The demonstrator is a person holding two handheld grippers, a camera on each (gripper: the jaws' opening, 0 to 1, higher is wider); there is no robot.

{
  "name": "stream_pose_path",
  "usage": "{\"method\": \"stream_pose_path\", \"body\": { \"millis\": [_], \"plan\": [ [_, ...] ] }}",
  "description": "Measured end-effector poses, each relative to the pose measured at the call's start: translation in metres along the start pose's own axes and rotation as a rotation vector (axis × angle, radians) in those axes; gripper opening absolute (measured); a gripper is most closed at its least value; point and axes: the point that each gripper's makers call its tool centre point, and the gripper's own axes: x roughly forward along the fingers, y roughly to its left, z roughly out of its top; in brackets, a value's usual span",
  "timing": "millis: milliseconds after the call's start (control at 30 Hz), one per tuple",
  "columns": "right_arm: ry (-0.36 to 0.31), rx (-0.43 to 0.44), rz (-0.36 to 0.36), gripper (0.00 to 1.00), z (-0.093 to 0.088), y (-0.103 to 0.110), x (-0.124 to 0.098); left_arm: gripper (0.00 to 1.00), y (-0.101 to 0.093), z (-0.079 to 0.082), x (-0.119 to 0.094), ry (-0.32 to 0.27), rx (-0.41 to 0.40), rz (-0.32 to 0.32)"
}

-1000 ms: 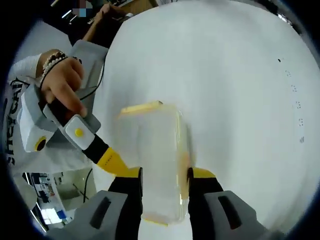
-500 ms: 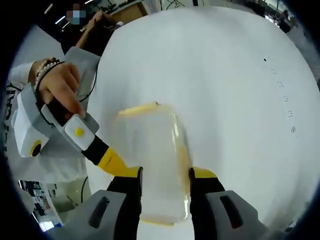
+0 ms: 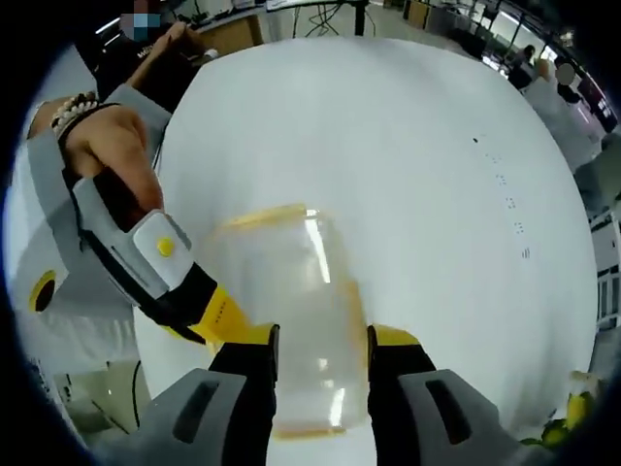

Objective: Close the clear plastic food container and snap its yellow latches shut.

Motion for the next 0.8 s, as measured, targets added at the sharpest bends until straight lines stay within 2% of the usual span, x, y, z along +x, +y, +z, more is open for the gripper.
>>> {"method": "stream_pose_path", "body": {
  "millis": [67, 100, 133, 167, 200, 233, 300, 400, 467, 500, 533, 600, 633, 667, 700, 767, 800],
  "plan": [
    [-0.006, -0.011, -0.031, 0.32, 0.001, 0.000, -0.001, 0.20, 0.000, 0.000, 0.000, 0.015, 0.029, 0.007],
    [-0.009, -0.014, -0.022, 0.26, 0.000, 0.005, -0.001, 0.20, 0.000, 0.000, 0.000, 0.021, 0.035, 0.010],
    [-0.026, 0.011, -0.075, 0.26, 0.000, 0.004, -0.001, 0.20, 0.000, 0.000, 0.001, 0.025, 0.035, 0.011],
    [-0.035, -0.025, -0.075, 0.25, 0.001, 0.006, -0.002, 0.20, 0.000, -0.001, 0.000, 0.030, 0.040, 0.012],
    [-0.041, -0.042, -0.104, 0.24, 0.000, 0.007, -0.002, 0.20, 0.000, -0.001, 0.000, 0.035, 0.047, 0.010],
    [-0.036, -0.034, -0.093, 0.21, -0.001, 0.012, -0.002, 0.20, 0.000, 0.000, 0.000, 0.043, 0.044, 0.008],
    [-0.044, -0.012, -0.119, 0.17, 0.000, 0.014, -0.001, 0.21, 0.000, 0.000, 0.000, 0.051, 0.026, 0.005],
    [-0.067, -0.006, -0.274, 0.25, 0.001, -0.001, -0.008, 0.23, -0.004, 0.000, 0.000, 0.054, 0.037, 0.010],
    [-0.069, 0.017, -0.312, 0.29, -0.002, -0.002, -0.010, 0.31, -0.011, -0.001, -0.002, 0.055, 0.057, -0.020],
    [-0.048, 0.023, -0.320, 0.30, -0.008, 0.000, -0.013, 0.38, -0.020, -0.001, -0.003, 0.060, 0.065, -0.073],
    [-0.038, 0.020, -0.329, 0.32, -0.013, 0.001, -0.015, 0.44, -0.023, -0.006, -0.009, 0.104, 0.048, -0.094],
    [-0.057, 0.036, -0.349, 0.40, -0.021, 0.004, -0.020, 0.39, -0.015, -0.008, -0.016, 0.117, 0.000, -0.044],
    [-0.077, 0.055, -0.334, 0.43, -0.027, 0.008, -0.023, 0.36, -0.013, -0.004, -0.019, 0.081, -0.021, -0.032],
    [-0.086, 0.069, -0.327, 0.46, -0.029, 0.011, -0.024, 0.37, -0.011, 0.002, -0.022, 0.027, -0.050, -0.020],
    [-0.120, 0.111, -0.315, 0.47, -0.034, 0.016, -0.027, 0.41, -0.007, 0.009, -0.029, -0.043, -0.122, -0.005],
    [-0.200, 0.168, -0.336, 0.47, -0.039, 0.017, -0.036, 0.51, 0.006, 0.015, -0.042, -0.137, -0.243, 0.044],
    [-0.231, 0.199, -0.347, 0.48, -0.042, 0.018, -0.040, 0.56, 0.012, 0.013, -0.046, -0.159, -0.287, 0.071]
  ]
}}
